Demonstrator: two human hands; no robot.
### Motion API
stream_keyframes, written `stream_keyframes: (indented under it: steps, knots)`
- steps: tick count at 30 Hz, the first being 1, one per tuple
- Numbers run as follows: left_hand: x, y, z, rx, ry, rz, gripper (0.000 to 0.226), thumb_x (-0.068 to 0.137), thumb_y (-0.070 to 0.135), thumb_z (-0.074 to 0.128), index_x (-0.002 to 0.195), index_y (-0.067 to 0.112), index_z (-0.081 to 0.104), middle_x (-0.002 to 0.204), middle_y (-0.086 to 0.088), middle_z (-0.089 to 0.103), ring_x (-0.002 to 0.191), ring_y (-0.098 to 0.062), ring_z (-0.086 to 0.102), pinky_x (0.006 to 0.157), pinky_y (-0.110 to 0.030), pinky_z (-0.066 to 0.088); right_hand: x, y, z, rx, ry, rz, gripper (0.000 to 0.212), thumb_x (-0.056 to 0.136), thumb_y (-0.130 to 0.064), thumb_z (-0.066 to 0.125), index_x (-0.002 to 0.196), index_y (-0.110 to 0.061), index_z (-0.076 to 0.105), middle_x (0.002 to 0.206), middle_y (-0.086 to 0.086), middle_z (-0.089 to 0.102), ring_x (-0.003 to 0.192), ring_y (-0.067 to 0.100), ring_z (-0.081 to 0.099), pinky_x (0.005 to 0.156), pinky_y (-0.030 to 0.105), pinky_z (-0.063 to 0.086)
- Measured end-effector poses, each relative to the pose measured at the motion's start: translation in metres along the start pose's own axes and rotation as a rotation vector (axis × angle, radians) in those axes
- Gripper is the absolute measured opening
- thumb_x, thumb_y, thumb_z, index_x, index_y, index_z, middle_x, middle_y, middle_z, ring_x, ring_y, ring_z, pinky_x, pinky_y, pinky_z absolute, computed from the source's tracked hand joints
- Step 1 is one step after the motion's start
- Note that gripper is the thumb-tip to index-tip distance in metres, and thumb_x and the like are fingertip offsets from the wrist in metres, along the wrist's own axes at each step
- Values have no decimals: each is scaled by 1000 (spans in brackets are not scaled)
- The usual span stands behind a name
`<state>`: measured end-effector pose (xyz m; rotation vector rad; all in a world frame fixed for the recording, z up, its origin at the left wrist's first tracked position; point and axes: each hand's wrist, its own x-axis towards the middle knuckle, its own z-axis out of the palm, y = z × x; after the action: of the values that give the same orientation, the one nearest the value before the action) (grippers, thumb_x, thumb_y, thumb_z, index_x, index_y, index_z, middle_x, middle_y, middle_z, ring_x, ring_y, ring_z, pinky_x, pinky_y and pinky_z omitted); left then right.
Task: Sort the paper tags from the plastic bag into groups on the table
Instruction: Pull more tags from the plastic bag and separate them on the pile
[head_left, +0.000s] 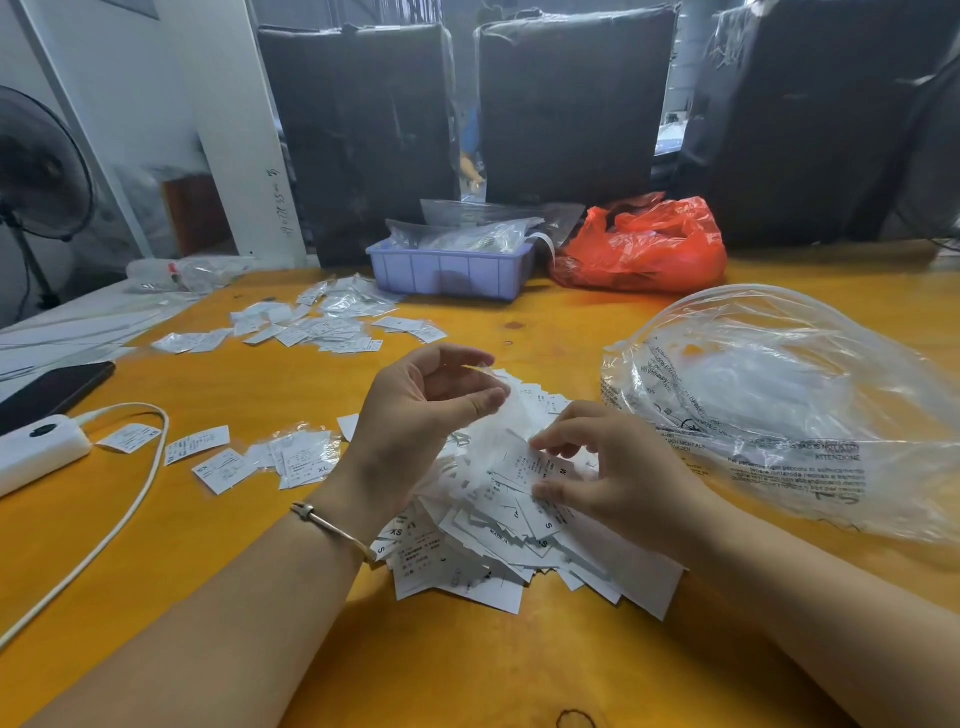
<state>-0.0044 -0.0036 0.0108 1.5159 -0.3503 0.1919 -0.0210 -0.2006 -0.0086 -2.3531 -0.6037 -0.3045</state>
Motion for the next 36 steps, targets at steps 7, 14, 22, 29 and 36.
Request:
stream_keyframes:
  steps: [7,14,22,29,36]
  knots:
    - [0,1,1,27,-15,18,48,58,19,85,104,15,70,73,1,68,72,-10,66,68,-18,52,-1,-2,-2,6,25,-27,33,72,-27,83,102,-21,71,90,-9,61,84,3,54,78,30,48]
    - [-3,4,2,82,-25,35,43,68,28,80,108,16,68,85,-5,78,79,-19,74,64,-19,53,-2,0,0,174,68,31,18,73,-13,83,86,-19,73,77,-4,69,70,5,61,72,32,52]
    - [-1,3,2,74,-35,53,48,64,21,83,110,19,69,71,3,66,71,-11,65,72,-22,55,-3,-5,1,98,-46,77,37,70,-36,84,101,-21,71,85,-6,66,76,9,62,72,33,53]
    - [-3,3,3,75,-67,51,51,65,22,84,113,17,68,67,9,64,68,-7,62,70,-19,53,-3,-6,1,135,-34,63,37,69,-29,86,102,-21,72,86,-5,63,74,10,59,69,29,51]
    - [-5,5,4,76,-86,21,45,74,23,77,117,14,65,90,-6,78,83,-20,74,68,-21,54,-4,-7,3,134,21,13,25,66,-21,87,83,-21,70,85,-7,63,79,5,54,72,26,44]
